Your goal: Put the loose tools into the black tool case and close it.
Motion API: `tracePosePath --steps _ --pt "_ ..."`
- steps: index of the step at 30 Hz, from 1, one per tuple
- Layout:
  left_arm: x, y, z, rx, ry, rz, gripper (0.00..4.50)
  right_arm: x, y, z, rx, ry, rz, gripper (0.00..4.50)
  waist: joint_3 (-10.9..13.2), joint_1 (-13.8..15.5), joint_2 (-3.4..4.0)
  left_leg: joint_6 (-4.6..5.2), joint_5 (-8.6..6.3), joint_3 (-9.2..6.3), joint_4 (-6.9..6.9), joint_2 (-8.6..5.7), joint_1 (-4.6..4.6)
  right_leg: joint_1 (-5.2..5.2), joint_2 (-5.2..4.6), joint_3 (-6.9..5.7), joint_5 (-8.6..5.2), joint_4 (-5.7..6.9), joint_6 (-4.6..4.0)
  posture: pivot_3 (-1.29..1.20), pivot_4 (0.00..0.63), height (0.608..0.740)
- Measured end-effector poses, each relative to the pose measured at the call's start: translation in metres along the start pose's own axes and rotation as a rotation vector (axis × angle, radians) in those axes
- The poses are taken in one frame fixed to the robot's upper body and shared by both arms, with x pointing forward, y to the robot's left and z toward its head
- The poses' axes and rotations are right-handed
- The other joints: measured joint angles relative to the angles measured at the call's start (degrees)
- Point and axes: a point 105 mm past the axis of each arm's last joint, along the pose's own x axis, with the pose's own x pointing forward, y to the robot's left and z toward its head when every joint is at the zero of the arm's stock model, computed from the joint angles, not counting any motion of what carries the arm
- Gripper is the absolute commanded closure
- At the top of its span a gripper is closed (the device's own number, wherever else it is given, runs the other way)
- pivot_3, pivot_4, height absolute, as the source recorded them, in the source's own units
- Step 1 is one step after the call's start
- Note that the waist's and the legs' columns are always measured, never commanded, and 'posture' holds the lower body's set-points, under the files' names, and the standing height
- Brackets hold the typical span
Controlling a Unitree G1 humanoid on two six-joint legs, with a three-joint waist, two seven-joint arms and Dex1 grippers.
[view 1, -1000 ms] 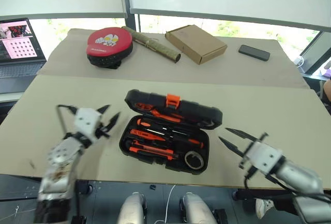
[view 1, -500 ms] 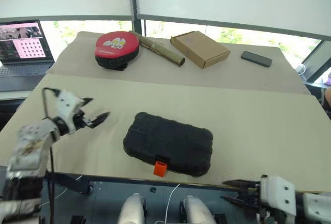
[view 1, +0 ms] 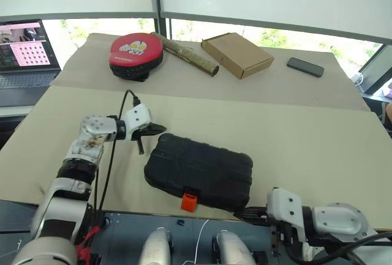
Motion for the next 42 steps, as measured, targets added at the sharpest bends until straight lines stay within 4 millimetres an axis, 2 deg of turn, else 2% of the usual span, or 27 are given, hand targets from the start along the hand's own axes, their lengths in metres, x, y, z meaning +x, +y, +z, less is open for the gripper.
tracePosePath --steps 4,7,10,12,15,20,23,24,26,28,29,32,36,42 --pt "0.001 -0.003 0.002 0.009 -0.007 -0.029 4.45 0.0 -0.014 -0.006 0.013 0.015 -0.033 4.5 0.0 -0.2 0.0 0.0 0.0 -0.01 0.0 0.01 0.04 0.03 0.01 0.0 0.01 0.01 0.0 0.0 0.15 0.74" --pt "-0.006 -0.011 0.004 0.003 -0.002 -0.088 4.45 -0.001 -0.047 -0.02 0.007 0.062 -0.158 4.5 0.0 -0.5 0.02 0.0 0.01 0.03 0.03 -0.01 0.06 0.04 -0.02 0.02 0.01 0.02 0.02 0.0 0.15 0.74" --pt "-0.005 -0.025 0.007 -0.003 -0.022 -0.147 4.45 -0.012 -0.088 -0.036 0.027 0.108 -0.366 4.5 0.0 -0.3 0.04 0.0 0.01 0.06 0.04 -0.02 0.05 0.03 -0.03 0.04 0.01 0.03 0.03 0.0 0.15 0.74" --pt "-0.005 -0.029 0.008 -0.026 -0.033 -0.159 4.45 -0.019 -0.104 -0.039 0.033 0.117 -0.449 4.5 0.0 0.0 0.04 0.0 0.01 0.03 0.04 -0.01 0.03 0.01 -0.01 0.03 0.01 0.06 0.03 0.0 0.15 0.74" --pt "-0.009 -0.034 0.013 -0.045 -0.048 -0.164 4.45 -0.026 -0.113 -0.043 0.041 0.129 -0.495 4.5 0.0 0.1 0.05 0.01 0.0 0.05 0.03 -0.01 0.03 0.01 -0.02 0.04 0.01 0.05 0.03 0.0 0.15 0.74" --pt "-0.018 -0.03 0.025 -0.119 -0.087 -0.139 4.45 -0.039 -0.109 -0.035 0.072 0.094 -0.475 4.5 0.0 0.3 0.06 0.01 0.0 0.0 0.03 0.0 0.02 0.03 -0.01 0.01 0.01 0.06 0.04 0.0 0.15 0.74" --pt "-0.024 -0.016 0.048 -0.149 -0.145 -0.12 4.45 -0.041 -0.092 -0.028 0.09 0.073 -0.384 4.5 0.0 0.3 0.06 0.01 0.0 -0.06 0.05 -0.01 0.01 0.06 -0.01 -0.02 0.01 0.05 0.05 0.0 0.15 0.74" --pt "-0.025 -0.013 0.065 -0.132 -0.169 -0.141 4.45 -0.04 -0.08 -0.025 0.099 0.071 -0.319 4.5 0.0 0.3 0.06 0.01 0.0 -0.08 0.05 -0.03 0.0 0.07 -0.02 -0.02 0.0 0.05 0.07 0.0 0.15 0.74" --pt "-0.025 -0.017 0.082 -0.08 -0.189 -0.188 4.45 -0.037 -0.066 -0.02 0.099 0.064 -0.239 4.5 0.0 0.2 0.08 0.01 0.0 -0.08 0.05 -0.03 0.03 0.1 -0.01 -0.02 -0.01 0.04 0.07 0.0 0.15 0.74" --pt "-0.014 -0.036 0.09 -0.013 -0.18 -0.291 4.45 -0.031 -0.052 -0.014 0.084 0.061 -0.156 4.5 0.0 0.0 0.16 0.01 0.0 -0.06 0.05 -0.03 0.12 0.15 0.0 0.02 -0.01 0.04 0.08 0.0 0.15 0.74" --pt "-0.006 -0.045 0.088 0.005 -0.169 -0.337 4.45 -0.027 -0.048 -0.011 0.077 0.057 -0.133 4.5 0.0 -0.1 0.16 0.01 0.0 -0.06 0.05 -0.02 0.15 0.16 0.01 0.04 -0.01 0.05 0.07 0.0 0.15 0.74" --pt "0.016 -0.071 0.064 0.063 -0.086 -0.434 4.45 -0.014 -0.043 -0.01 0.077 0.05 -0.094 4.5 0.0 -0.5 0.16 0.0 0.01 -0.08 0.05 0.0 0.16 0.12 0.09 0.08 0.0 0.06 0.02 0.0 0.15 0.74" --pt "0.022 -0.073 0.062 0.257 -0.092 -0.422 4.45 0.004 -0.047 -0.01 0.063 0.048 -0.103 4.5 -0.2 -0.4 0.3 0.0 0.01 -0.06 0.05 -0.03 0.27 0.25 0.04 0.13 0.0 0.04 0.03 0.0 0.15 0.74" --pt "0.022 -0.075 0.061 0.309 -0.108 -0.408 4.45 0.018 -0.055 -0.017 0.073 0.063 -0.15 4.5 -0.4 -0.4 0.42 0.0 0.01 -0.05 0.05 -0.01 0.28 0.25 0.05 0.13 0.0 0.05 0.03 0.0 0.15 0.74"
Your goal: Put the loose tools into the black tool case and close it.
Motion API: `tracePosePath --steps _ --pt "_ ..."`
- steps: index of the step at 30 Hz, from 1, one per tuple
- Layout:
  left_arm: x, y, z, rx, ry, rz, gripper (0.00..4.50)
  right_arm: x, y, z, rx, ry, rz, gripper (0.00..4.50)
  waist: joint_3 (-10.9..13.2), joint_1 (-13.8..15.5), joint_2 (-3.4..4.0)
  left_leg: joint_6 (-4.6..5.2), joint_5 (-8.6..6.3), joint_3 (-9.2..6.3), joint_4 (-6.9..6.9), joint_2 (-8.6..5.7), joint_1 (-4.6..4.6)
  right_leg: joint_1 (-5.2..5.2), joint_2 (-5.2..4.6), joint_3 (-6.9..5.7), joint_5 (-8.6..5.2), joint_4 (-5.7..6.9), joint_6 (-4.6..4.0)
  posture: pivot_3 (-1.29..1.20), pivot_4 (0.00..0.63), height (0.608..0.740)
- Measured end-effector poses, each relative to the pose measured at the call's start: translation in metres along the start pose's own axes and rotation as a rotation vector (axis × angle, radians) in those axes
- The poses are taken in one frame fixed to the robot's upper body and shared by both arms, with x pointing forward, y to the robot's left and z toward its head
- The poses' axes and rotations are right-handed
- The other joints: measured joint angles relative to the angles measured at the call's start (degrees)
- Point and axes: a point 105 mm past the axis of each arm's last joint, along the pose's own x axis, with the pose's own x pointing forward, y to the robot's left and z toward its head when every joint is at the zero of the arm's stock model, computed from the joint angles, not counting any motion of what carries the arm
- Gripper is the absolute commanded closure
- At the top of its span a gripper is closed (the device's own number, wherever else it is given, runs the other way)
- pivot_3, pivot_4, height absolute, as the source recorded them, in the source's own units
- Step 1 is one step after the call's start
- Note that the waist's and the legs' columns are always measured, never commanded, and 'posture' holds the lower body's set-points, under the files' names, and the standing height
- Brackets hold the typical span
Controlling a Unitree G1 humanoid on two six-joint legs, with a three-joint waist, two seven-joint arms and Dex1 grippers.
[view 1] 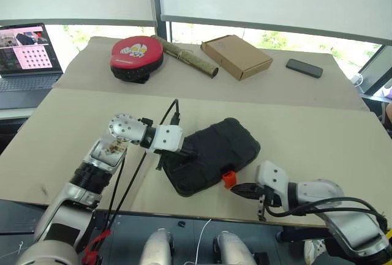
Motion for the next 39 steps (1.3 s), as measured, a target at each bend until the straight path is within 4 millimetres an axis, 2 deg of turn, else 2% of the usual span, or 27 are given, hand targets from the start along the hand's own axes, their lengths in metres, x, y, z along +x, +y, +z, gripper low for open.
tracePosePath --steps 7,14,20,26,32,33,35,36,39 --pt "0.001 0.001 0.002 -0.004 0.0 0.0 4.45 0.014 -0.004 0.004 -0.002 -0.011 -0.016 4.5 0.0 0.0 0.06 0.0 0.0 0.01 0.0 0.0 -0.01 -0.01 0.0 0.0 0.0 0.01 0.01 0.0 0.15 0.74" --pt "0.005 0.001 0.004 -0.016 -0.009 -0.005 4.45 0.02 -0.002 0.01 0.041 -0.058 -0.006 4.5 0.0 -0.5 0.06 0.0 0.0 -0.01 0.0 0.06 -0.03 -0.07 0.07 0.01 0.0 0.05 0.0 0.0 0.15 0.74" --pt "0.01 0.006 0.003 0.042 0.011 -0.008 4.45 0.006 -0.013 0.024 0.042 -0.13 -0.063 4.5 0.0 -1.0 0.07 0.0 0.0 -0.01 0.0 0.08 -0.01 -0.08 0.12 0.05 0.01 0.06 -0.01 0.0 0.15 0.74" --pt "0.013 0.005 0.003 0.051 0.001 -0.013 4.45 -0.004 -0.015 0.059 -0.03 -0.255 -0.094 4.5 -0.1 -0.9 0.13 0.0 0.0 -0.02 0.0 0.13 0.04 -0.01 0.16 0.07 0.01 0.05 -0.02 0.0 0.15 0.74" --pt "0.013 0.005 0.002 0.034 -0.002 -0.01 4.45 -0.008 -0.016 0.049 -0.05 -0.187 -0.1 4.5 -0.1 -0.7 0.13 0.0 0.0 0.01 0.0 0.11 0.02 -0.02 0.13 0.07 0.01 0.03 -0.02 0.0 0.15 0.74" --pt "0.011 0.006 0.002 0.014 -0.005 -0.002 4.21 -0.01 -0.016 0.045 -0.045 -0.172 -0.097 4.5 -0.1 -0.8 0.13 0.0 0.0 0.0 0.0 0.12 0.02 -0.02 0.13 0.06 0.01 0.03 -0.02 0.0 0.15 0.74" --pt "0.002 0.007 -0.002 -0.073 -0.014 0.025 3.7 -0.022 -0.017 0.04 -0.027 -0.151 -0.087 3.9 -0.1 -0.8 0.16 0.0 0.0 0.0 0.0 0.12 0.03 -0.02 0.12 0.07 0.01 0.04 -0.02 0.0 0.15 0.74" --pt "-0.008 0.008 -0.006 -0.15 -0.015 0.052 3.4 -0.033 -0.02 0.038 -0.013 -0.137 -0.087 3.72 -0.1 -1.2 0.16 0.0 0.0 -0.01 -0.01 0.16 0.03 -0.06 0.15 0.09 0.0 0.05 -0.03 0.0 0.15 0.74" --pt "-0.045 0.001 -0.02 -0.384 0.0 0.114 2.25 -0.065 -0.028 0.037 0.008 -0.104 -0.091 2.64 -0.1 -1.9 0.19 0.0 0.0 -0.09 -0.11 0.27 0.06 -0.1 0.3 0.12 -0.04 0.08 -0.09 0.0 0.15 0.74"
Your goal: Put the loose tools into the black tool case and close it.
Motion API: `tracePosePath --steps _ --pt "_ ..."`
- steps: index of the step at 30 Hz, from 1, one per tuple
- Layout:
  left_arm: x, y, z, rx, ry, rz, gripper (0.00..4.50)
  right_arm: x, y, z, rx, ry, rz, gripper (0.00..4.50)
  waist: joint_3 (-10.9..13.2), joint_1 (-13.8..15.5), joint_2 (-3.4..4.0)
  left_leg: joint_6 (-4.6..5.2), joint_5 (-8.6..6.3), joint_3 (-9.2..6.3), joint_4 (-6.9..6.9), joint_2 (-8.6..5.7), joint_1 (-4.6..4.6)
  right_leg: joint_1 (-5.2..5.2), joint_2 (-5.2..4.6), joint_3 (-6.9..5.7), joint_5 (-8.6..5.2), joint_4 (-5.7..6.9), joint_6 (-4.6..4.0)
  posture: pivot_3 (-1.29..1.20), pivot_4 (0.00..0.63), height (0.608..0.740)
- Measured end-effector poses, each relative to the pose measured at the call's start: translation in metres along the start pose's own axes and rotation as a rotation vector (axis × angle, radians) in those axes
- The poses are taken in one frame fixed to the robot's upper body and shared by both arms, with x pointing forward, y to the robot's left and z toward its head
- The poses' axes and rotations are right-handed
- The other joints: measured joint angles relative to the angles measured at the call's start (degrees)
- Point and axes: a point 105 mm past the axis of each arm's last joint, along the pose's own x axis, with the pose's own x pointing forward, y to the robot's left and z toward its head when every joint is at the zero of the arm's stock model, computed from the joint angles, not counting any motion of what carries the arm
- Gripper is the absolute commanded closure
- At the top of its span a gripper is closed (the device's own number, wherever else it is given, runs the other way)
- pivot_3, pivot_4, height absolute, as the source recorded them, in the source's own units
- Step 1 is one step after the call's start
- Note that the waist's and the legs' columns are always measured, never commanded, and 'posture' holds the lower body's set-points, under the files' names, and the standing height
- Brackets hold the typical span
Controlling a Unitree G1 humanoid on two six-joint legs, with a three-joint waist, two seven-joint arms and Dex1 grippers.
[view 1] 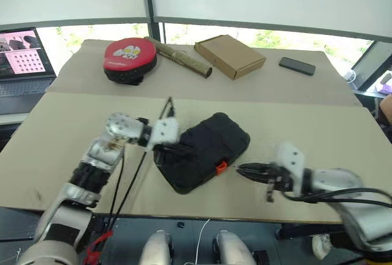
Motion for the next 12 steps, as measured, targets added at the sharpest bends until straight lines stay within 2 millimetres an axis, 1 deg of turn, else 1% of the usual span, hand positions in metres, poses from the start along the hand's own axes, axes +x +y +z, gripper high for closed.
tracePosePath --steps 2,4,5,6,7,8,10,12 --pt "-0.022 -0.005 -0.009 -0.13 0.0 0.025 1.64 -0.016 -0.001 0.006 0.024 -0.012 0.03 2.02 0.1 -0.1 0.02 0.0 0.0 -0.04 -0.04 0.04 -0.02 -0.03 0.05 0.0 -0.03 0.0 -0.04 0.0 0.15 0.74" --pt "-0.056 -0.016 -0.02 -0.285 0.015 0.063 0.92 -0.038 -0.004 0.013 0.057 -0.013 0.059 1.3 0.2 -0.4 0.01 0.0 0.0 -0.05 -0.06 0.08 -0.06 -0.1 0.05 0.0 -0.03 -0.01 -0.06 0.0 0.15 0.74" --pt "-0.075 -0.02 -0.021 -0.344 0.02 0.096 0.51 -0.048 -0.009 0.017 0.067 -0.019 0.062 0.96 0.3 -0.3 -0.05 0.0 0.0 -0.07 -0.05 0.08 -0.06 -0.08 0.04 -0.07 -0.03 -0.01 -0.06 0.0 0.15 0.74" --pt "-0.092 -0.029 -0.022 -0.39 0.033 0.11 0.24 -0.059 -0.011 0.019 0.082 -0.013 0.07 0.64 0.4 -0.3 -0.12 -0.01 0.0 -0.05 -0.08 0.1 -0.08 -0.11 -0.01 -0.05 -0.03 -0.06 -0.07 0.0 0.15 0.74" --pt "-0.105 -0.032 -0.021 -0.42 0.042 0.138 0.02 -0.068 -0.015 0.02 0.097 -0.006 0.06 0.3 0.4 -0.2 -0.13 -0.01 -0.01 -0.04 -0.08 0.04 -0.03 -0.08 -0.12 -0.1 -0.04 -0.05 -0.08 0.0 0.15 0.74" --pt "-0.116 -0.035 -0.017 -0.437 0.036 0.177 0.02 -0.076 -0.018 0.023 0.118 -0.014 0.066 0.3 0.4 0.0 -0.14 -0.01 -0.01 -0.02 -0.07 -0.03 -0.02 -0.07 -0.23 -0.11 -0.05 -0.06 -0.07 0.0 0.15 0.74" --pt "-0.133 -0.042 -0.013 -0.463 0.038 0.229 0.02 -0.088 -0.021 0.024 0.153 -0.024 0.078 0.3 0.4 0.7 -0.15 -0.02 -0.01 -0.02 -0.08 -0.1 0.03 -0.04 -0.43 -0.13 -0.08 -0.08 -0.01 0.0 0.15 0.74" --pt "-0.141 -0.047 -0.012 -0.469 0.033 0.263 0.02 -0.091 -0.023 0.024 0.171 -0.043 0.085 0.3 0.5 1.2 -0.15 -0.02 -0.01 0.01 -0.08 -0.14 0.02 -0.05 -0.56 -0.13 -0.16 -0.12 -0.14 0.0 0.15 0.74"
